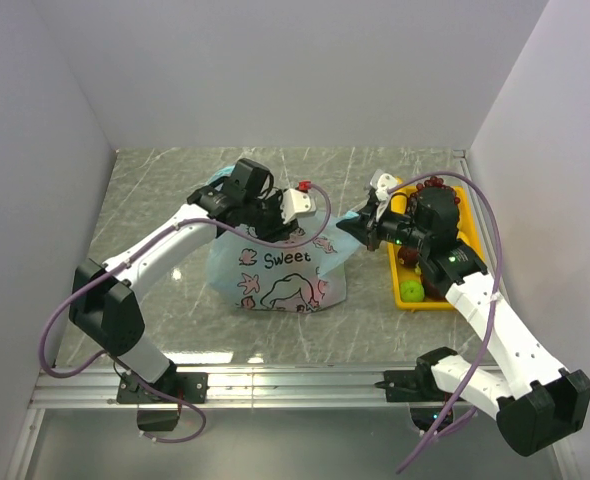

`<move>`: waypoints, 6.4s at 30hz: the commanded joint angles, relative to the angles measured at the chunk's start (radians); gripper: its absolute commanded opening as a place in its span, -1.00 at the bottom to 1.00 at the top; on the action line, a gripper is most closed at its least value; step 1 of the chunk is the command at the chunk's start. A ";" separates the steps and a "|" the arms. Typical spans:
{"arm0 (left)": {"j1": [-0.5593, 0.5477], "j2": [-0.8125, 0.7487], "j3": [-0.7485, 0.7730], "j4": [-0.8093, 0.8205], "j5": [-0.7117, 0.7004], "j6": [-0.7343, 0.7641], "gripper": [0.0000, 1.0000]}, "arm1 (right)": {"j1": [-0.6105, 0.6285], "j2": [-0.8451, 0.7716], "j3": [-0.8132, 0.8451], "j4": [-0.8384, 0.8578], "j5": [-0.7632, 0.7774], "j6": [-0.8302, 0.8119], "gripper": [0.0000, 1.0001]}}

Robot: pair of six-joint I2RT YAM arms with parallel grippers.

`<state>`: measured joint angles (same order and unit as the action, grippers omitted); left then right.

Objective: Place the fake fruits into the plastic bag and tie a complex knot

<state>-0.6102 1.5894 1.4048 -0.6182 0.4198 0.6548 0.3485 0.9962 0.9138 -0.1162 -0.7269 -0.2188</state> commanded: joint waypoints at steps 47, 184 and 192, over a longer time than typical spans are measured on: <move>0.089 -0.051 -0.201 0.072 0.467 0.006 -0.99 | -0.168 0.169 -0.067 0.006 -0.480 -0.364 0.94; 0.372 -0.336 -0.524 0.206 0.568 -0.309 -0.86 | 0.064 0.584 0.215 -0.229 -0.005 0.085 -1.00; 0.299 -0.289 -0.555 -0.012 0.473 0.074 -0.99 | 0.003 0.688 0.258 -0.223 -0.065 0.453 -1.00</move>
<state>-0.2867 1.2827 0.8562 -0.5400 0.8982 0.5411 0.3557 1.6581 1.1435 -0.3370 -0.7570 0.0540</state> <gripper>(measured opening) 0.015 0.010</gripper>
